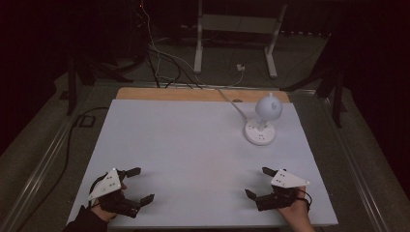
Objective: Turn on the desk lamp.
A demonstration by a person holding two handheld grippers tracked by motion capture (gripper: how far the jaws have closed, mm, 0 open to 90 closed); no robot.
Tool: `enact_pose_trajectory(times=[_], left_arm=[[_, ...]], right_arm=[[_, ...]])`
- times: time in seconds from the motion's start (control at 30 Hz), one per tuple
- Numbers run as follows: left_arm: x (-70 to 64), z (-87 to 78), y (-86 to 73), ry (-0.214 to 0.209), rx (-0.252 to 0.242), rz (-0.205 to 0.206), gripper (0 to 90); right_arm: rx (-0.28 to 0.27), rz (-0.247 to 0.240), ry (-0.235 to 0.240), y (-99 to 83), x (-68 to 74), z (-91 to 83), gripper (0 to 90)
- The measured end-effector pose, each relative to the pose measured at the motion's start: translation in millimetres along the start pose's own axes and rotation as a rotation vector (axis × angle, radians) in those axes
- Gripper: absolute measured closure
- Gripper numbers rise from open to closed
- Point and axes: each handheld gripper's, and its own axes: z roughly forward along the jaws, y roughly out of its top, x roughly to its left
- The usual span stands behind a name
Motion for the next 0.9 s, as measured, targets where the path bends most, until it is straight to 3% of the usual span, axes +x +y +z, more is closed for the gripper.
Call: enact_pose_trajectory(times=[0.13,0.3,0.4,0.5,0.9], left_arm=[[-0.2,-0.9,0.4,-0.003,-0.008,-0.005,0.4],[-0.6,0.0,0.7,-0.01,0.0,-0.004,0.3],[-0.7,-0.4,0.8,-0.008,-0.001,-0.007,0.4],[-0.4,-1.0,1.3,-0.011,-0.006,-0.011,0.3],[-1.1,-1.2,1.5,-0.011,-0.007,-0.015,0.4]], right_arm=[[0.016,-0.021,0.008,1.1,2.1,0.6,0.0],[-0.002,-0.014,0.039,2.4,2.9,0.1,0.0],[0.02,-0.04,0.015,2.7,5.4,0.9,0.0],[0.025,-0.043,0.022,4.5,8.1,0.1,0.0],[0.073,-0.024,0.114,18.8,21.5,-1.2,0.0]])
